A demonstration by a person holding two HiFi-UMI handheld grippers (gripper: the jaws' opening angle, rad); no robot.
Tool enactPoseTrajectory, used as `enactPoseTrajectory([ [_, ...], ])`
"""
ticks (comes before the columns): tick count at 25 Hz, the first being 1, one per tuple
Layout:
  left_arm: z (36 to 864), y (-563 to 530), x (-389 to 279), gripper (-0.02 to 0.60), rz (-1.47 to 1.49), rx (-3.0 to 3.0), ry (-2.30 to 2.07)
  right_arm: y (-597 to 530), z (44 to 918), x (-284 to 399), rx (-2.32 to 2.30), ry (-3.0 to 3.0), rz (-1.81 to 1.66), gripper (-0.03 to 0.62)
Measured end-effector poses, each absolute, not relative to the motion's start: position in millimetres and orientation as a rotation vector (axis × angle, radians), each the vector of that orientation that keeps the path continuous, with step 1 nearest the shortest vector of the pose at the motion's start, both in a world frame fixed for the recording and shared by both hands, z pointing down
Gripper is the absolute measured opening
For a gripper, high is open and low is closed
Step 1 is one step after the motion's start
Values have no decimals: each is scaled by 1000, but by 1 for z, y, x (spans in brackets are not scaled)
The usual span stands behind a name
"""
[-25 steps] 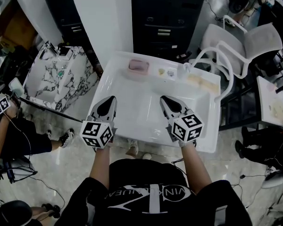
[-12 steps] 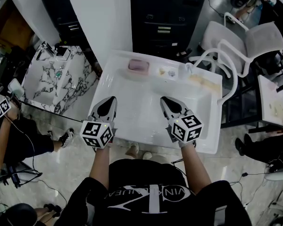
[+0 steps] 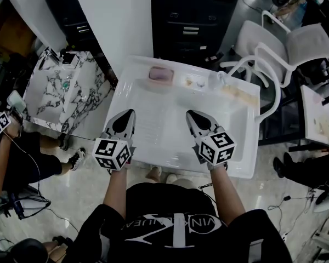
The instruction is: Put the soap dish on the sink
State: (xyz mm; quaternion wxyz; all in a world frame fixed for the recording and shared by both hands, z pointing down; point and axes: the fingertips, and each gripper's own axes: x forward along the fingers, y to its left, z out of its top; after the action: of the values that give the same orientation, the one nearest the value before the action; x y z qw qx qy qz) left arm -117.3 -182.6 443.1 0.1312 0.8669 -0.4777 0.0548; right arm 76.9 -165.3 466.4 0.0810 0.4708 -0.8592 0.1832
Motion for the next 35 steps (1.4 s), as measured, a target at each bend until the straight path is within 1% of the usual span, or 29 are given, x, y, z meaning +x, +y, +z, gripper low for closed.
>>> enactPoseTrajectory([
  [35, 437, -174, -115, 14, 148, 2523, -1402, -156, 463, 82, 1402, -2578, 526, 32],
])
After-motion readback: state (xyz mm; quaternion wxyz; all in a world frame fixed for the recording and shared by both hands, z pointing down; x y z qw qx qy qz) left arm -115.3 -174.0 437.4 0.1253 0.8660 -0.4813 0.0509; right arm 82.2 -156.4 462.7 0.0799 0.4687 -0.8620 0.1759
